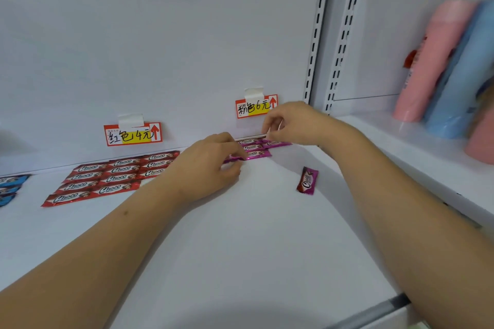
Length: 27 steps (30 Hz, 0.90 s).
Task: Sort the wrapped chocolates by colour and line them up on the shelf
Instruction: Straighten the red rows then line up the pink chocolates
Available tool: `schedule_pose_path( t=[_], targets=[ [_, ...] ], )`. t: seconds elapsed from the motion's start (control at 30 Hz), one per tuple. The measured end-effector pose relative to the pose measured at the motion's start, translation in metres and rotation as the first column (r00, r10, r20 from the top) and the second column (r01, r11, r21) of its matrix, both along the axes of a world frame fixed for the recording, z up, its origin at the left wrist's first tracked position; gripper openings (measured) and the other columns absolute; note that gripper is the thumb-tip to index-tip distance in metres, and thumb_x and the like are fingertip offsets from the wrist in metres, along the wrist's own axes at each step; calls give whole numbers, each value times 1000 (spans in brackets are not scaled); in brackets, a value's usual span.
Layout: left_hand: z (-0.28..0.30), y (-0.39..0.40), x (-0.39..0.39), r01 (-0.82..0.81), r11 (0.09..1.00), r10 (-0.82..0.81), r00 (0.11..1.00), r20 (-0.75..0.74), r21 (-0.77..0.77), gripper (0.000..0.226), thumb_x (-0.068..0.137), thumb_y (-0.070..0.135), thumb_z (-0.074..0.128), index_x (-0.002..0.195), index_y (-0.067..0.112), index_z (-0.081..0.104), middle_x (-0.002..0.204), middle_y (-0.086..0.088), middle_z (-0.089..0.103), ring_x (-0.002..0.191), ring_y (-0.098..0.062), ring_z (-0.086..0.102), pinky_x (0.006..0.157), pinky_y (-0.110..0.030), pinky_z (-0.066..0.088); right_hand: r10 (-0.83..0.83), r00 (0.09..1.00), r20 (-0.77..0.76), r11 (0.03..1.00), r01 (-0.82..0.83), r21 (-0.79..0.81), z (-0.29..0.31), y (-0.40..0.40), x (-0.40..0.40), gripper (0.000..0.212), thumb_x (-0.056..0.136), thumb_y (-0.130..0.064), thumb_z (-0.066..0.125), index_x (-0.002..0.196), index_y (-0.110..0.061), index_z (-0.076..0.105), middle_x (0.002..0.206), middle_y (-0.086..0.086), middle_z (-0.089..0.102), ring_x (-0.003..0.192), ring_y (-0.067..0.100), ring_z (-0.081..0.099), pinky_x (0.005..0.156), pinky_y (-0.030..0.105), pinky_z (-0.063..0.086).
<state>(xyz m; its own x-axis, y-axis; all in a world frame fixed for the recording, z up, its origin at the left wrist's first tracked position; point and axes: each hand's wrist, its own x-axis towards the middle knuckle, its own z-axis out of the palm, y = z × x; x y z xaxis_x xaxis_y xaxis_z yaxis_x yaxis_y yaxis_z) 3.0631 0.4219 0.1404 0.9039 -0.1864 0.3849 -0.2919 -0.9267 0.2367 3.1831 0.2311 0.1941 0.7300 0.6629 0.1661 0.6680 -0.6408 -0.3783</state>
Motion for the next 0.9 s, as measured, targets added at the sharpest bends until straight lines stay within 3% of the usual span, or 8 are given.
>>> schedule_pose_path(
  t=[0.13, 0.2, 0.33, 0.47, 0.57, 0.67, 0.77, 0.9],
  targets=[
    [-4, -31, -7, 148, 989, -149, 986, -74, -23, 24, 94, 38, 53, 115, 33, 65, 106, 18, 52, 100, -2, 52, 85, -23, 46, -112, 993, 35, 974, 117, -195, 18, -40, -17, 14, 89, -33, 66, 98, -24, 72, 91, -11, 62, 84, 10, 57, 66, 23, 41],
    [-10, -38, -6, 175, 984, -174, 980, -92, 6, 30, 92, 41, 50, 118, 33, 63, 110, 14, 52, 107, -5, 48, 94, -27, 43, -221, 971, 91, 928, 238, -285, 8, -54, -29, 38, 89, -52, 61, 100, -16, 70, 98, -4, 62, 93, 15, 57, 76, 29, 46],
    [-14, -41, -11, 119, 993, -121, 989, -84, -28, 38, 88, 46, 42, 118, 33, 61, 110, 12, 50, 108, -10, 45, 98, -34, 41, -294, 956, -16, 928, 281, -246, -27, -65, -54, 54, 71, -72, 65, 93, -23, 65, 97, -3, 65, 91, 15, 60, 82, 34, 52],
    [-15, -42, -17, 99, 995, -99, 992, -77, -4, 47, 84, 45, 33, 122, 33, 60, 112, 12, 49, 106, -11, 43, 97, -32, 39, -375, 926, -36, 925, 376, 51, -50, -63, -72, 47, 68, -62, 74, 85, -21, 57, 83, -6, 62, 75, 10, 58, 63, 28, 46],
    [-17, -41, -21, 88, 996, -87, 992, -89, 11, 53, 82, 48, 28, 124, 34, 58, 113, 12, 48, 103, -10, 41, 94, -29, 36, -431, 902, -30, 896, 432, 103, -54, -54, -69, 46, 72, -59, 73, 83, -17, 57, 80, -3, 62, 70, 11, 56, 56, 28, 40],
    [-17, -38, -24, 21, 999, -23, 997, -68, -35, 43, 87, 42, 37, 119, 29, 63, 110, 9, 52, 105, -12, 46, 97, -34, 41, -391, 900, -194, 872, 430, 234, -45, -46, -53, 32, 83, -42, 73, 77, -16, 56, 73, -3, 60, 64, 10, 52, 52, 23, 34],
    [-18, -33, -22, -73, 997, 74, 997, 15, -37, 34, 88, 31, 46, 114, 23, 67, 111, 4, 55, 106, -17, 49, 94, -36, 43, -319, 853, -413, 805, 474, 357, -43, -35, -28, 22, 91, -22, 65, 70, -16, 61, 69, 4, 68, 60, 15, 56, 62, 27, 44],
    [-21, -25, -16, -206, 978, 205, 977, 60, 17, 49, 84, 38, 38, 122, 20, 63, 120, 0, 55, 109, -21, 47, 91, -34, 40, -204, 797, -569, 732, 510, 452, -41, -12, -4, 15, 94, -13, 59, 81, -10, 66, 86, 15, 75, 79, 27, 69, 62, 29, 48]
  ],
)
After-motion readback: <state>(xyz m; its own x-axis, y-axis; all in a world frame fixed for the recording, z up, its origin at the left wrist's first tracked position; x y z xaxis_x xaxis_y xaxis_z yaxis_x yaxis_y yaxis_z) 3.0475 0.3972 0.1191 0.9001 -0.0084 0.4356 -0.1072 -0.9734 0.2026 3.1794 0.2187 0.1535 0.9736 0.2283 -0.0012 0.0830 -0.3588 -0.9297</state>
